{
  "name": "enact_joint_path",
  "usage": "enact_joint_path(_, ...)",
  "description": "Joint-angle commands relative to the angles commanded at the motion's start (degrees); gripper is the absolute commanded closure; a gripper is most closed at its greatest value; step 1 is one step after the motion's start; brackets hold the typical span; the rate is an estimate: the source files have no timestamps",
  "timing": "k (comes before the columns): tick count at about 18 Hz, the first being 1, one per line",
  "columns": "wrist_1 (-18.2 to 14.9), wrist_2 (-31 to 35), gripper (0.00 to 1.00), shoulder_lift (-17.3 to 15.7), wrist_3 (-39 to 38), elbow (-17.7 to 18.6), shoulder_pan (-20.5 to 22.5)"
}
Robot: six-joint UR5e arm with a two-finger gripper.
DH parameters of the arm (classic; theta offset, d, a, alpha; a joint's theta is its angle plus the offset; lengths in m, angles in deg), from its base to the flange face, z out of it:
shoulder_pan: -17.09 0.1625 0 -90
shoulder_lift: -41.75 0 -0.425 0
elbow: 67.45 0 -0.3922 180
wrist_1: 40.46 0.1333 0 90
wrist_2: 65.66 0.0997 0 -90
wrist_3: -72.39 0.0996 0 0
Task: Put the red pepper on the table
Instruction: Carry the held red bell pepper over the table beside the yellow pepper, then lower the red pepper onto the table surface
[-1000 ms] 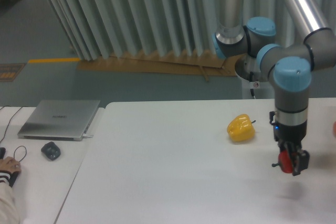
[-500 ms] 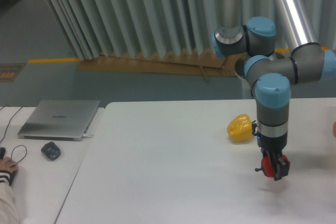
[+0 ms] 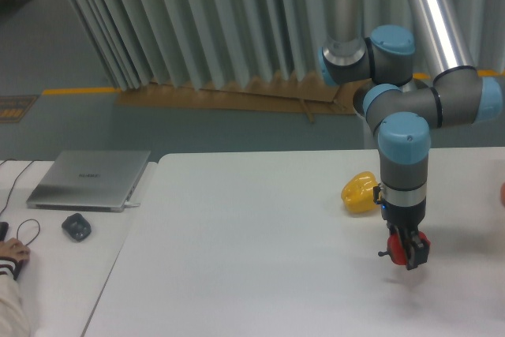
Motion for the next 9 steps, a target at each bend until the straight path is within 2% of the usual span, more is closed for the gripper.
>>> enact_joint_path(5, 0.00, 1.49, 0.36, 0.00, 0.09, 0.26, 0.00)
enact_joint_path(7, 0.00, 1.41, 0.21, 0.09, 0.09, 0.26, -0.09)
enact_joint_path(9, 0.00, 1.49, 0.00, 0.00, 0.17, 0.26, -0.53)
